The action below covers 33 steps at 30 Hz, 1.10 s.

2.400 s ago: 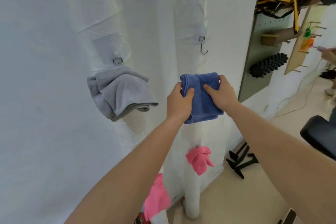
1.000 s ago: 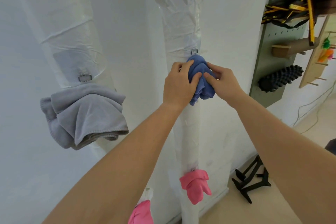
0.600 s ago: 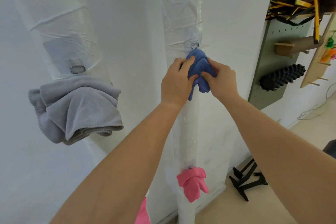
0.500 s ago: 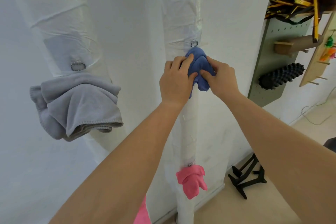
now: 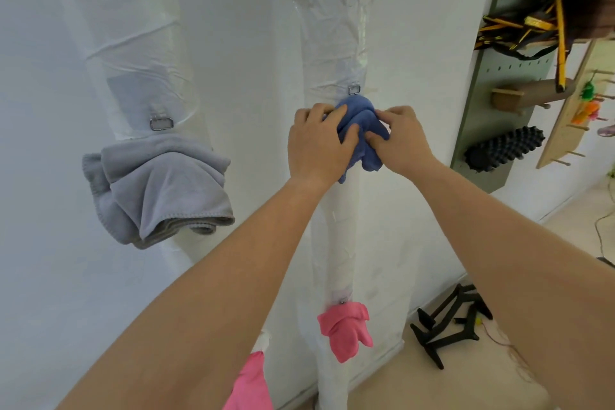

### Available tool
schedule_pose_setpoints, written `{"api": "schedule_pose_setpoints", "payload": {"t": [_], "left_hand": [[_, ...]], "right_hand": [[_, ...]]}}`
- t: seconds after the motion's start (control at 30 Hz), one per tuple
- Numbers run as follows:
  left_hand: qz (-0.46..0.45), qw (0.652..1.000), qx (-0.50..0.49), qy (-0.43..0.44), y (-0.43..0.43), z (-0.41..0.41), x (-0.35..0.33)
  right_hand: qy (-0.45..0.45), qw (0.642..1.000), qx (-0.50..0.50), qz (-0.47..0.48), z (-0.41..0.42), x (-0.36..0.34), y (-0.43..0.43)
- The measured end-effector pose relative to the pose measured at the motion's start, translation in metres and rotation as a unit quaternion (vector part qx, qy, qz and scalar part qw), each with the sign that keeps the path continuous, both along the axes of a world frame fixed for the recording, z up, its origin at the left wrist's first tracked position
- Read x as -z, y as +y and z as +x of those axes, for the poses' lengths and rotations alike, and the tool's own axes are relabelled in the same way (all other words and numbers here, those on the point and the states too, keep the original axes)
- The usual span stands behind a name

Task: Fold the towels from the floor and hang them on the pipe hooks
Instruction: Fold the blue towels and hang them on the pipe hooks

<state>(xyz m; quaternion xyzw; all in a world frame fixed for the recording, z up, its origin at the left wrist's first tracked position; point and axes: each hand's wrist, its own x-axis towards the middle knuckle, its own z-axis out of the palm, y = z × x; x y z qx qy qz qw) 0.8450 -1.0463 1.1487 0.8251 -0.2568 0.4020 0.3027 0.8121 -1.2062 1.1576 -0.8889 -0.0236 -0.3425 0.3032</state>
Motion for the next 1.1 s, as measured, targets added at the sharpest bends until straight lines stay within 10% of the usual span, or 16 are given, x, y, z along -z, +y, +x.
{"api": "schedule_pose_setpoints", "payload": {"t": [0.47,1.1], "left_hand": [[0.003,0.998,0.036,0.047,-0.003,0.005,-0.008],[0.170,0.975,0.013,0.146,0.068,-0.091,-0.056]], "right_hand": [[-0.043,0.996,-0.008,0.072,0.009,0.006,0.013],[0.116,0.981,0.110,-0.106,-0.087,-0.041,0.050]]}}
